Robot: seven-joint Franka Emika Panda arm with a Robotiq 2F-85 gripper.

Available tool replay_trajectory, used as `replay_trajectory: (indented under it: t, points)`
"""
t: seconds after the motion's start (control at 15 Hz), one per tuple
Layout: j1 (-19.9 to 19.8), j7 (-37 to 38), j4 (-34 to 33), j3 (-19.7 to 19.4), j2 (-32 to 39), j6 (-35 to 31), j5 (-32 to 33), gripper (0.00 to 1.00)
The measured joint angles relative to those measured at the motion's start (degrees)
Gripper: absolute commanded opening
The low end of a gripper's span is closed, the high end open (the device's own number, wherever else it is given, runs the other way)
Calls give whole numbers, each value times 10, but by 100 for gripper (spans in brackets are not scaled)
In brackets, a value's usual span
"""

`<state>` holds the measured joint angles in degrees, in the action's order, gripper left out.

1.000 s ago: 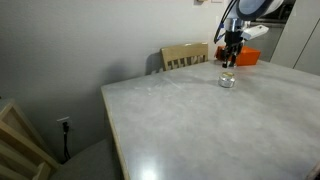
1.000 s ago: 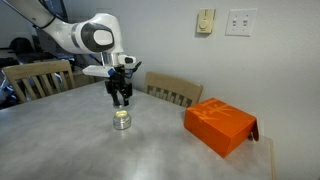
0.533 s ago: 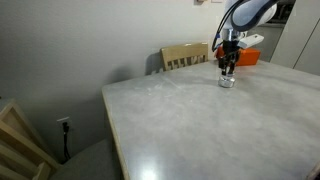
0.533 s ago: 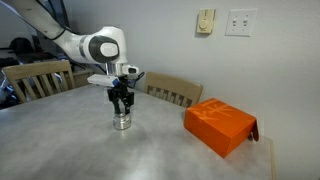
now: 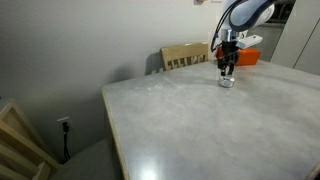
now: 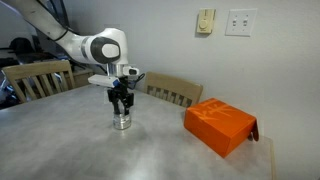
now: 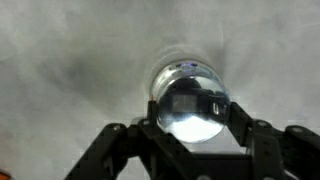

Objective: Place the lid on the silver jar

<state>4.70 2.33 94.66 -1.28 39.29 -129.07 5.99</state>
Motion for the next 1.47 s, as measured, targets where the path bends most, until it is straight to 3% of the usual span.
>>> replay_trajectory:
  t: [0.47,1.47]
  points:
    - [-24,-35,0,18,-1,0,-39,44]
    - [-27,-30,0,17,-1,0,-39,44]
